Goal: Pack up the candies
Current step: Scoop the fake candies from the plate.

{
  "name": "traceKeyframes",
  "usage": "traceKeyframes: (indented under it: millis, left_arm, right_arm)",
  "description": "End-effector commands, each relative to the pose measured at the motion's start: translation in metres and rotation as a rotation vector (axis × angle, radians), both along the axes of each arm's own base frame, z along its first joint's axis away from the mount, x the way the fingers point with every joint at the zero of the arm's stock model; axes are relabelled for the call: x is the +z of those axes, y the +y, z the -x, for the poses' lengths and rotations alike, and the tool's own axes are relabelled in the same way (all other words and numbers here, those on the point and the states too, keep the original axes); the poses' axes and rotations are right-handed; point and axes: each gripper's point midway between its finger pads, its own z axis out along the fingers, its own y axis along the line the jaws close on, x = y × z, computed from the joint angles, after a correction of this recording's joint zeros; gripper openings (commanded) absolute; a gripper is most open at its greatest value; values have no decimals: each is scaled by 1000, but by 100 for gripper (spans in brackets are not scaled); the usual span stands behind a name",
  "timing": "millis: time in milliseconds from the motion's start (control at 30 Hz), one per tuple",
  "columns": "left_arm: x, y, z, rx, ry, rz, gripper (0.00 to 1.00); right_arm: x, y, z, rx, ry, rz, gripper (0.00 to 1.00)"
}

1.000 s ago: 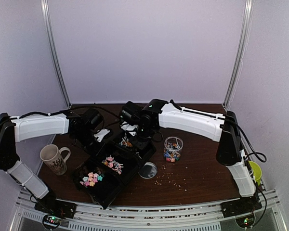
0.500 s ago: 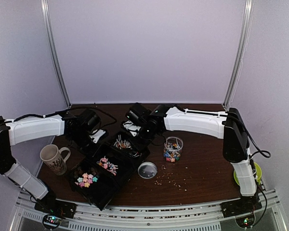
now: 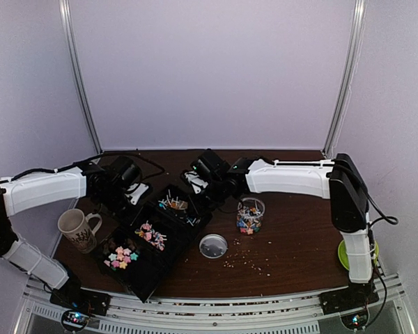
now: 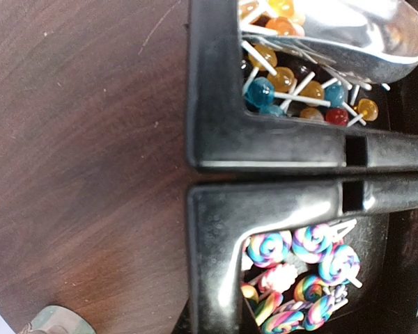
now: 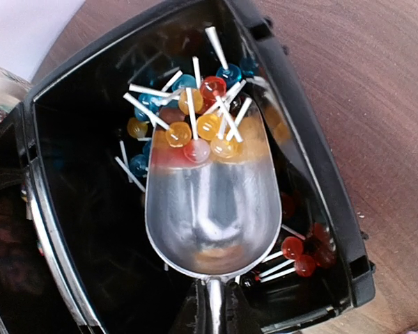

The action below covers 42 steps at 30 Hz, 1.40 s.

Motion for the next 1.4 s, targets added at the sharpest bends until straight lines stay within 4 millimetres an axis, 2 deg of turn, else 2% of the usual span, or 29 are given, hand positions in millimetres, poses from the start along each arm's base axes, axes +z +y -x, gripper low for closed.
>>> traceKeyframes:
  millis: [0, 133, 267, 333, 433, 533, 667, 800, 967, 1367]
  left_arm:
    - [112, -63, -42, -128, -396, 349, 0]
    - [118, -68, -39, -147, -404, 394, 0]
    - [124, -76, -33, -181, -402, 447, 0]
    - [125, -77, -32, -191, -398, 459, 0]
    - [126, -82, -28, -215, -383, 486, 0]
    - [129, -84, -25, -226, -387, 502, 0]
    - [135, -86, -22, -241, -399, 530, 0]
    - [135, -88, -21, -251, -389, 540, 0]
    - [134, -89, -20, -254, -381, 539, 0]
    - [131, -88, -23, -242, -338, 590, 0]
  right_arm:
    - [-68, -49, 21, -160, 229, 105, 0]
    - [-77, -45, 22, -195, 254, 91, 0]
    - [-85, -44, 10, -228, 221, 130, 0]
    - [-80, -45, -3, -257, 147, 163, 0]
    - [-62, -55, -28, -309, -38, 269, 0]
    - [-51, -61, -41, -324, -148, 325, 0]
    - [-39, -81, -54, -374, -309, 432, 0]
    - [-30, -82, -57, -357, -429, 424, 0]
    - [-19, -69, -59, -306, -524, 316, 0]
    - [-22, -60, -56, -141, -667, 262, 0]
